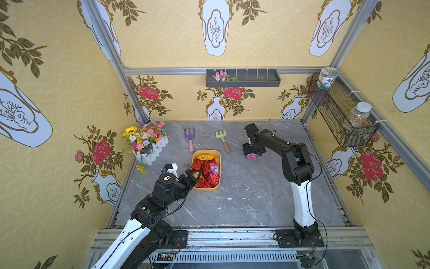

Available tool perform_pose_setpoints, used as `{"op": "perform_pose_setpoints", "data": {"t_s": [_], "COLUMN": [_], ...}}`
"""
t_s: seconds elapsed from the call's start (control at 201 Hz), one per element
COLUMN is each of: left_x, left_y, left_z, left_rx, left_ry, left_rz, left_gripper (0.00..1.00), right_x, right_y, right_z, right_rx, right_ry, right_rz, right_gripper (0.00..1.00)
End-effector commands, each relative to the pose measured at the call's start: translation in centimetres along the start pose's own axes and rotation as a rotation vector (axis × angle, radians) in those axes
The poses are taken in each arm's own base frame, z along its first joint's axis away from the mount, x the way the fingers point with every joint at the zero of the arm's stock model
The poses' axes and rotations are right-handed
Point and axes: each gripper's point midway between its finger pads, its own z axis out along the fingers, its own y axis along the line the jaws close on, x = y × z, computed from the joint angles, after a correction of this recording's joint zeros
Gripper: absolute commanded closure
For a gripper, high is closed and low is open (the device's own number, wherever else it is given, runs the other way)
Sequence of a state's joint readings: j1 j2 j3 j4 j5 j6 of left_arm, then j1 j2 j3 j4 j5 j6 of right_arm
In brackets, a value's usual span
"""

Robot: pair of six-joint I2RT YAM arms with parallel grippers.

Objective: Take the tea bags out of the storage box
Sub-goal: Place the tea bag at the center of the board, then pick up the tea bag from the storage box.

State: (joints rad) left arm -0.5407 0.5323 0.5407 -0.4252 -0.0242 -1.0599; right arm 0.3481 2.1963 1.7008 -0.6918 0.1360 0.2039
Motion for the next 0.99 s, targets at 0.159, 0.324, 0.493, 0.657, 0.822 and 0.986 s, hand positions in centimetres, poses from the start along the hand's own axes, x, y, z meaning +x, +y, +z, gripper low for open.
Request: {"op": "perform_pose_setpoints", "data": {"t_s": [0.159, 0.324, 0.493, 0.657, 0.822, 0.986], "left_x": [-0.3, -0.7, -2.3, -4.4, -5.8, -6.5], "left_y": [1.3, 1.8, 2.9, 4.3, 6.7, 8.5], "left_z": [-0.1, 0.0, -0.5, 0.0, 1.3, 0.9], "left_rx": [-0.044, -0.074, -0.149, -0.178, -0.192, -0.186], "left_ry": [-0.031, -0.052, -0.128, -0.161, -0.129, -0.138], "left_rz": [-0.031, -0.040, -0.039, -0.076, -0.150, -0.195], "left_gripper": [0.08, 0.09, 0.10, 0.12, 0.13, 0.13], "right_x": [-1.2, 0.9, 5.0, 9.8, 12.6, 13.3], "right_y": [2.0, 8.5, 15.6, 22.5, 27.0, 29.7], "right_z": [-10.4, -15.9, -20.3, -22.2, -21.2, -20.1], "right_rx": [-0.011, -0.143, -0.384, -0.573, -0.619, -0.620], "right_ry": [-0.220, -0.299, -0.326, -0.281, -0.228, -0.204], "right_rz": [-0.037, -0.195, -0.339, -0.489, -0.585, -0.630], "right_gripper": [0.12, 0.20, 0.34, 0.39, 0.40, 0.40]}}
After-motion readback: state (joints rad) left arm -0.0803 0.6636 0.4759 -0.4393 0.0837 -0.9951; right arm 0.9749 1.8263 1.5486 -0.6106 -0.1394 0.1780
